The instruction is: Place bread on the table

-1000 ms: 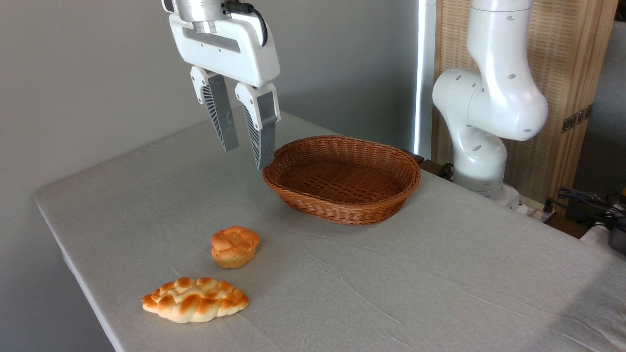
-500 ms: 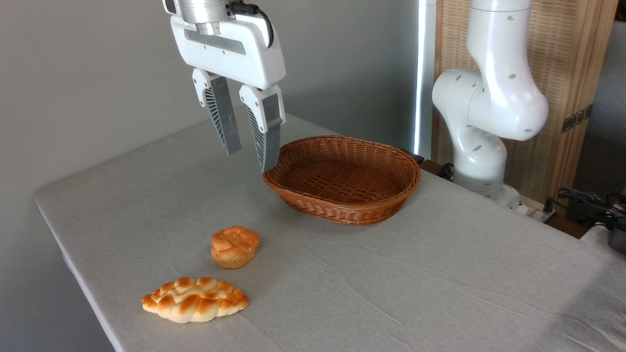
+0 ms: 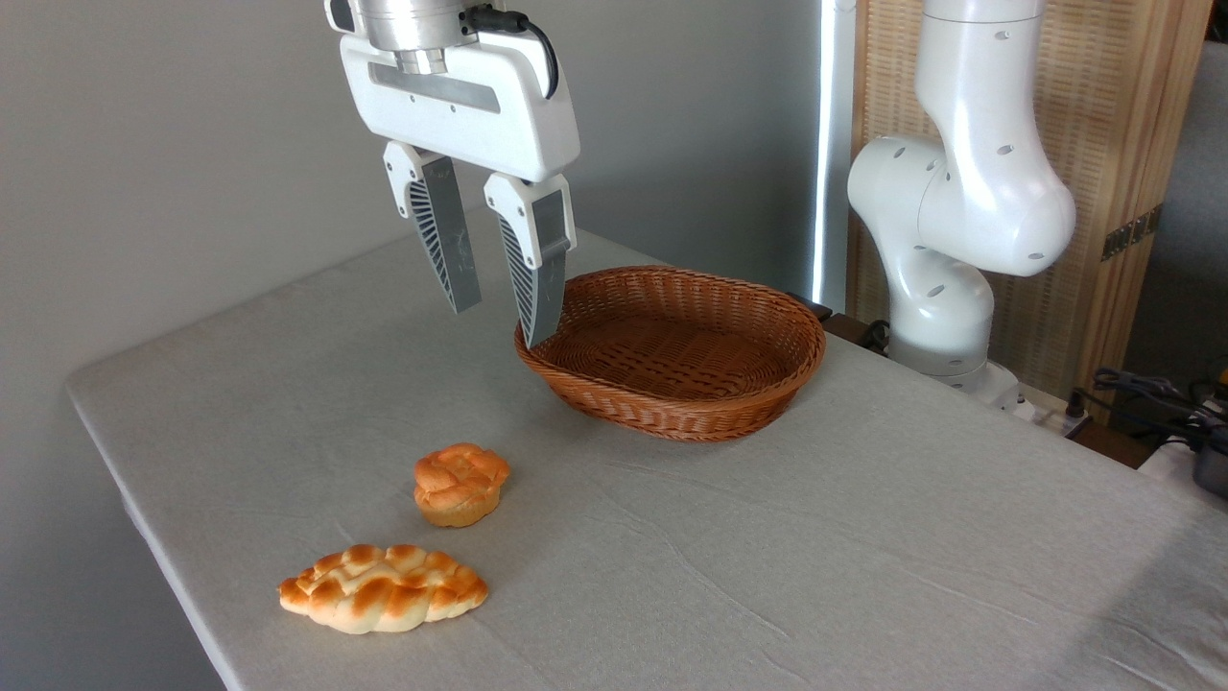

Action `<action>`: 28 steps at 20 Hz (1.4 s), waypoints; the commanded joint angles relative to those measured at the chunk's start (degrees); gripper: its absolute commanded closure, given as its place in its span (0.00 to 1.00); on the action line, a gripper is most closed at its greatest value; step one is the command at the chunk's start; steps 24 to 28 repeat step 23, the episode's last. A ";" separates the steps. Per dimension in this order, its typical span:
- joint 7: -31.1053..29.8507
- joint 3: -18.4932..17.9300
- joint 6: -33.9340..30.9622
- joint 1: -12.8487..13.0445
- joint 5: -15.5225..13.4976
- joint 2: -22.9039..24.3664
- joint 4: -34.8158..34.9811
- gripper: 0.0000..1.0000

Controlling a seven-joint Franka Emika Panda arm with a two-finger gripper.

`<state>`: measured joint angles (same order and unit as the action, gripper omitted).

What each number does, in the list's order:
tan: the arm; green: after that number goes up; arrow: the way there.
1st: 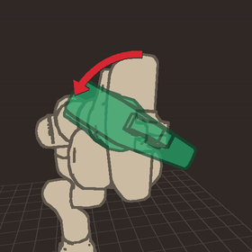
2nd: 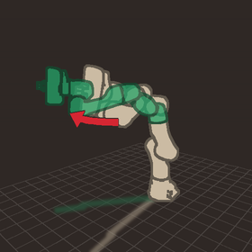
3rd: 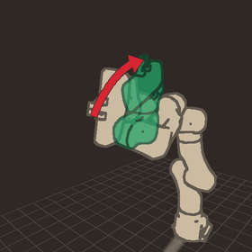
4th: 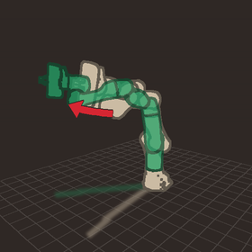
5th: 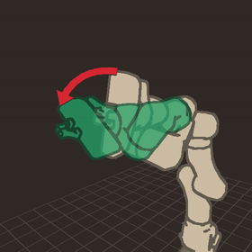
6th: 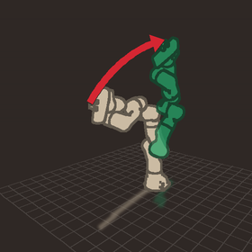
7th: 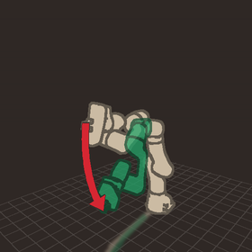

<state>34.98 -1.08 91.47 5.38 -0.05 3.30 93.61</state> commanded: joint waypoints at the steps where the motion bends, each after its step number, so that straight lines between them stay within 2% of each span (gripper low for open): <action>1: -0.79 0.02 -0.95 0.24 -0.13 -1.36 -1.86 0.00; 9: -0.09 0.11 -0.86 0.42 -0.21 -1.45 -1.86 0.00; 13: 3.50 0.55 -1.03 0.42 -0.30 -1.45 -1.86 0.00; 28: 3.42 0.55 -1.03 0.42 -0.39 -1.45 -1.86 0.00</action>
